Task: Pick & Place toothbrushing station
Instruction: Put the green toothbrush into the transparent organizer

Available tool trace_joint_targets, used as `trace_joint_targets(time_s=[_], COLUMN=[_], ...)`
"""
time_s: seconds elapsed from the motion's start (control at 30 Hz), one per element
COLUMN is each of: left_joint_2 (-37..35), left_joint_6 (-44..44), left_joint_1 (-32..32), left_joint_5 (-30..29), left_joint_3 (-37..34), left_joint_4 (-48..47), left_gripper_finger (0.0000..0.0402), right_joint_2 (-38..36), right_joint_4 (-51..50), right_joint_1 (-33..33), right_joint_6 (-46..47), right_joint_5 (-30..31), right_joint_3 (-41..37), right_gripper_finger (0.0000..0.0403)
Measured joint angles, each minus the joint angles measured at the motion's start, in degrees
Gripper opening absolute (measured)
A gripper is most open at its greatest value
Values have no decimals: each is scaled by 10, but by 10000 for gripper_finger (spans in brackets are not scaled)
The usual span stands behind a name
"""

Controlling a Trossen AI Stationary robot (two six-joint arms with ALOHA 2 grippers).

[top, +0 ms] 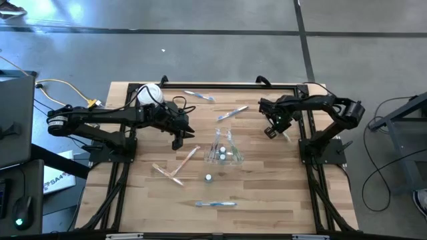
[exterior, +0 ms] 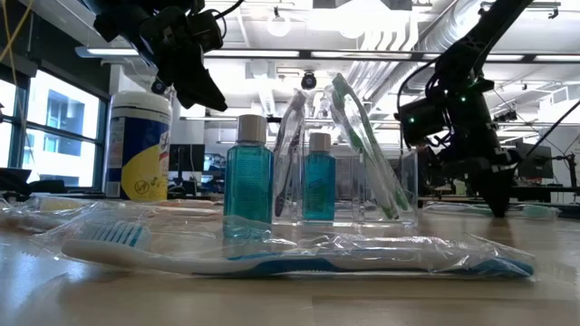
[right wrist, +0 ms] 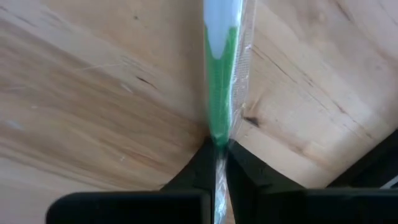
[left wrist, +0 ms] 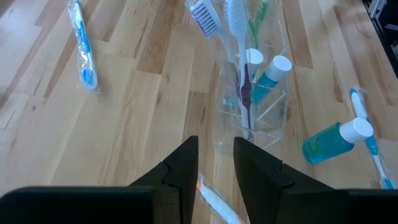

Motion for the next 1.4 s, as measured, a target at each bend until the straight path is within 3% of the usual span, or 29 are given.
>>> trace_joint_targets(time_s=[0.3, 0.53, 0.87, 1.13, 1.4], left_joint_2=[0, 0, 0, 0, 0], left_joint_6=[-43, -60, -69, -105, -118], left_joint_1=[0, 0, 0, 0, 0], left_joint_5=[-5, -3, -2, 22, 91], left_joint_3=[0, 0, 0, 0, 0], left_joint_4=[1, 2, 4, 12, 83], left_gripper_finger=[102, 102, 102, 102, 102], right_joint_2=[-25, -98, -217, -256, -260], right_joint_4=[-38, -125, -176, -135, 71], right_joint_1=[50, 95, 204, 324, 457], right_joint_6=[33, 74, 81, -14, -255], right_joint_5=[62, 115, 280, 430, 604], right_joint_3=[12, 55, 113, 143, 146], right_gripper_finger=[4, 2, 2, 2, 3])
